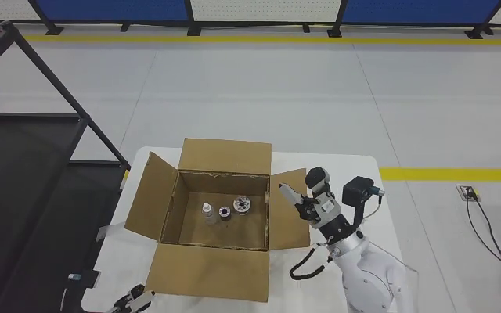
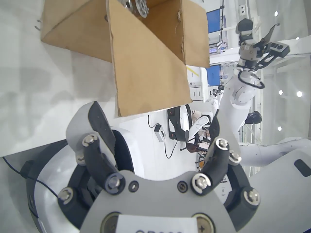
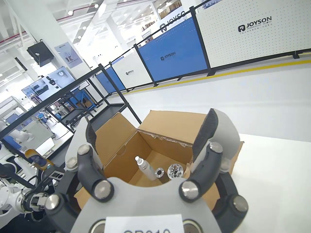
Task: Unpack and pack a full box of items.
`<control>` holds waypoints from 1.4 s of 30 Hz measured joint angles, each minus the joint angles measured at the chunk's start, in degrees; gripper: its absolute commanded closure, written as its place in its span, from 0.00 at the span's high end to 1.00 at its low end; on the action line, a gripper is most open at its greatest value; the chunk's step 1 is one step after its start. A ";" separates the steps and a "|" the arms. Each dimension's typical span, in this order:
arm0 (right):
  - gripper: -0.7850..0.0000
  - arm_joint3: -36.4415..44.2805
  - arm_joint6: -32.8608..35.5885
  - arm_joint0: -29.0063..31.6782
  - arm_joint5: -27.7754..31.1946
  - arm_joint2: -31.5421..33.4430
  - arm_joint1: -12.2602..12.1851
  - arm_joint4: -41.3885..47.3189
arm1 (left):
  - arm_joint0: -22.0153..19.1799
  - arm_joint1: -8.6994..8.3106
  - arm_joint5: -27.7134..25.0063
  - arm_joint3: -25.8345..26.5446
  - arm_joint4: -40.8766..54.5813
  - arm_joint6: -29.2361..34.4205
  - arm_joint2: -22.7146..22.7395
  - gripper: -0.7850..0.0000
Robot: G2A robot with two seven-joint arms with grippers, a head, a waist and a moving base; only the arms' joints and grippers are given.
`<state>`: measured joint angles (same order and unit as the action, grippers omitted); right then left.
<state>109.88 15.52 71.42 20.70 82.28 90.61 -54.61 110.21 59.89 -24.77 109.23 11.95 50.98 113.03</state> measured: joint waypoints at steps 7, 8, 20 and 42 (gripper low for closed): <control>1.00 -0.06 -0.72 0.27 -0.45 0.32 -0.02 0.95 | 2.76 0.51 -3.97 1.71 10.24 -5.55 6.53 1.00; 1.00 -0.25 -1.44 0.49 -0.84 1.01 -0.09 2.62 | 3.09 0.71 -3.97 2.43 12.46 -7.60 7.52 1.00; 1.00 -8.96 22.54 -3.19 -6.79 12.45 -2.75 23.73 | -2.50 1.08 9.03 8.75 4.68 -19.77 4.90 1.00; 1.00 -13.82 33.88 -8.27 -2.97 6.47 -5.47 28.06 | -14.12 0.44 21.20 12.59 -6.42 -18.50 -5.14 1.00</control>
<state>96.06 49.39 63.16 17.73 88.75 85.14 -26.55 96.09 60.33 -3.57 121.82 5.53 32.48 107.89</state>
